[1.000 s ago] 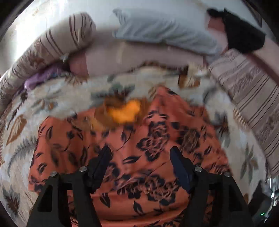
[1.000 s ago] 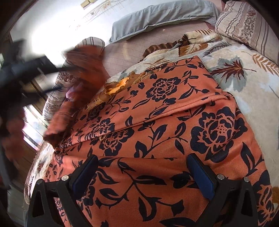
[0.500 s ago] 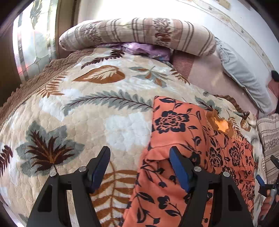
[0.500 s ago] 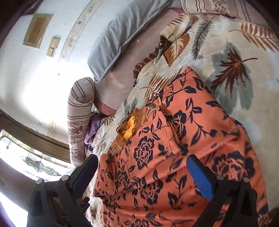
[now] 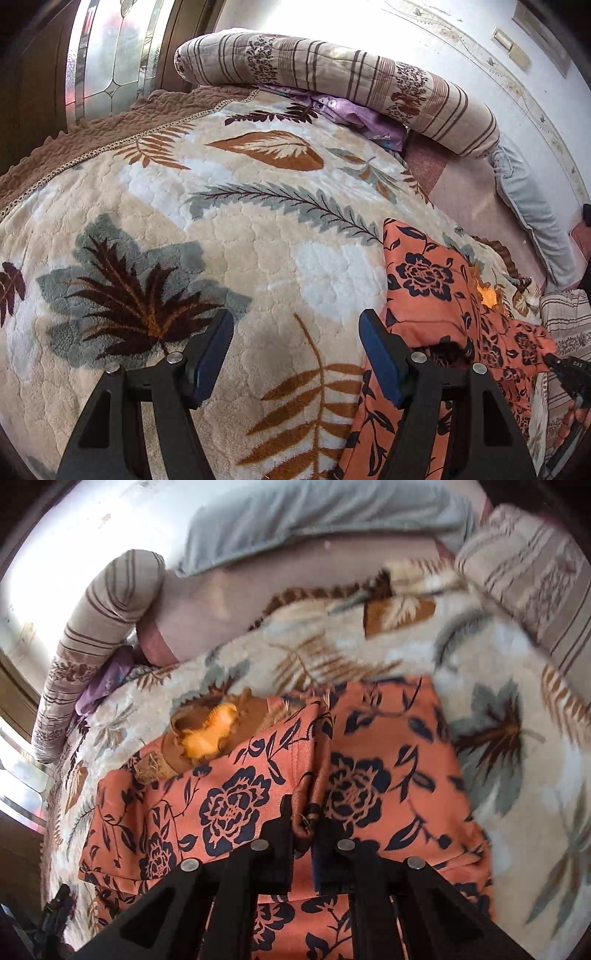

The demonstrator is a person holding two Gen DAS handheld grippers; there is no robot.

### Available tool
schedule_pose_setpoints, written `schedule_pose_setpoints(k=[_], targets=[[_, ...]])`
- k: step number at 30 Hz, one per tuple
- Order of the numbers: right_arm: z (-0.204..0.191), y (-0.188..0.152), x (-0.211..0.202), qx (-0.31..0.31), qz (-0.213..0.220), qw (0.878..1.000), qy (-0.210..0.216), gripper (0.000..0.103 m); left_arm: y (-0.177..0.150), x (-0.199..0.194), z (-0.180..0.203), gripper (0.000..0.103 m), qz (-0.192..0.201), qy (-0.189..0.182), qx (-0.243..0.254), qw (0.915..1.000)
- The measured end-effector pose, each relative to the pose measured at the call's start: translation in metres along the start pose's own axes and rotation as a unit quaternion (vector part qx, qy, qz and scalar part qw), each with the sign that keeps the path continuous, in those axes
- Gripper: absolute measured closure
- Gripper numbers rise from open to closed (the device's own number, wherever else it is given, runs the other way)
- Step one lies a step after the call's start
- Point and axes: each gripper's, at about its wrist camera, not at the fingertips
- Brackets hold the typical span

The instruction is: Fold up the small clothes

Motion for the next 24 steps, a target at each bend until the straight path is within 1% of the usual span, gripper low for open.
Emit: schedule_pose_setpoints(k=[1, 2, 3, 4, 5, 6, 7, 8, 9, 10, 11, 12, 13, 14, 15, 16, 17, 18, 19, 20, 21, 22, 23, 24], targets=[[-0.003, 0.001, -0.013, -0.022, 0.025, 0.999, -0.024, 0.096, 0.000, -0.003, 0.001, 0.032, 0.007, 0.002, 0.003, 1.0000], [-0.001, 0.001, -0.018, -0.033, 0.037, 0.998, -0.046, 0.096, 0.001, -0.004, 0.003, 0.032, 0.011, 0.003, 0.007, 0.9999], [0.005, -0.002, -0.014, -0.030, 0.027, 0.998, -0.052, 0.093, 0.001, -0.005, 0.007, 0.032, 0.012, 0.002, 0.013, 0.9998], [0.019, -0.008, -0.001, -0.011, -0.001, 0.999, -0.032, 0.092, 0.002, -0.006, 0.012, 0.032, 0.010, -0.001, 0.018, 0.9998], [0.034, -0.016, 0.014, 0.008, -0.041, 0.999, -0.018, 0.092, 0.003, -0.006, 0.020, 0.032, 0.006, -0.004, 0.024, 0.9997], [0.045, -0.025, 0.027, 0.019, -0.071, 0.997, -0.022, 0.092, 0.005, -0.008, 0.028, 0.032, 0.003, -0.008, 0.035, 0.9993], [0.054, -0.034, 0.032, 0.028, -0.080, 0.996, -0.028, 0.092, 0.009, -0.011, 0.039, 0.032, 0.007, -0.013, 0.051, 0.9986], [0.062, -0.041, 0.029, 0.040, -0.067, 0.997, -0.022, 0.085, 0.012, -0.015, 0.051, 0.032, 0.016, -0.014, 0.068, 0.9975], [0.068, -0.043, 0.023, 0.054, -0.053, 0.997, -0.015, 0.082, 0.017, -0.018, 0.065, 0.029, 0.024, -0.012, 0.085, 0.9960], [0.071, -0.043, 0.017, 0.063, -0.045, 0.997, -0.013, 0.075, 0.021, -0.019, 0.079, 0.027, 0.026, -0.013, 0.104, 0.9941], [0.072, -0.040, 0.009, 0.066, -0.035, 0.997, -0.010, 0.065, 0.024, -0.018, 0.093, 0.027, 0.031, -0.017, 0.121, 0.9920], [0.071, -0.036, 0.001, 0.066, -0.023, 0.998, -0.007, 0.059, 0.026, -0.015, 0.106, 0.027, 0.039, -0.015, 0.136, 0.9899], [0.072, -0.031, -0.013, 0.067, -0.005, 0.998, 0.002, 0.043, 0.027, -0.009, 0.117, 0.027, 0.042, -0.002, 0.149, 0.9879], [0.070, -0.026, -0.024, 0.068, 0.017, 0.997, 0.014, 0.035, 0.025, 0.003, 0.129, 0.027, 0.031, 0.016, 0.166, 0.9856], [0.067, -0.020, -0.034, 0.067, 0.038, 0.997, 0.027, 0.035, 0.022, 0.019, 0.138, 0.027, 0.010, 0.031, 0.183, 0.9827], [0.063, -0.015, -0.041, 0.066, 0.054, 0.995, 0.049, 0.034, 0.015, 0.034, 0.144, 0.027, -0.011, 0.047, 0.201, 0.9785], [0.059, -0.008, -0.041, 0.068, 0.062, 0.992, 0.084, 0.028, 0.007, 0.051, 0.149, 0.027, -0.032, 0.071, 0.222, 0.9719], [0.058, -0.004, -0.037, 0.076, 0.057, 0.987, 0.130, 0.023, 0.000, 0.062, 0.150, 0.026, -0.042, 0.090, 0.235, 0.9669], [0.061, -0.002, -0.026, 0.090, 0.040, 0.980, 0.176, 0.018, -0.002, 0.062, 0.147, 0.025, -0.029, 0.086, 0.228, 0.9695], [0.066, -0.002, -0.011, 0.104, 0.022, 0.973, 0.203, 0.018, -0.002, 0.058, 0.144, 0.025, -0.022, 0.082, 0.218, 0.9721], [0.075, -0.005, 0.007, 0.117, -0.001, 0.972, 0.205, 0.018, 0.000, 0.055, 0.142, 0.025, -0.026, 0.082, 0.214, 0.9731], [0.088, -0.010, 0.028, 0.139, -0.032, 0.972, 0.185, 0.018, 0.002, 0.050, 0.140, 0.025, -0.030, 0.083, 0.208, 0.9741], [0.105, -0.018, 0.047, 0.179, -0.058, 0.967, 0.172, 0.023, 0.005, 0.040, 0.138, 0.025, -0.021, 0.074, 0.202, 0.9764], [0.112, -0.021, 0.044, 0.198, -0.034, 0.960, 0.194, 0.023, 0.008, 0.029, 0.136, 0.025, -0.003, 0.060, 0.195, 0.9790]])
Point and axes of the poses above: each gripper's, at about its wrist camera, not at the fingertips, and x roughly the way its jaws point, z to its right, y to its top, and after that the axes turned 14 degrees about y, right-handed
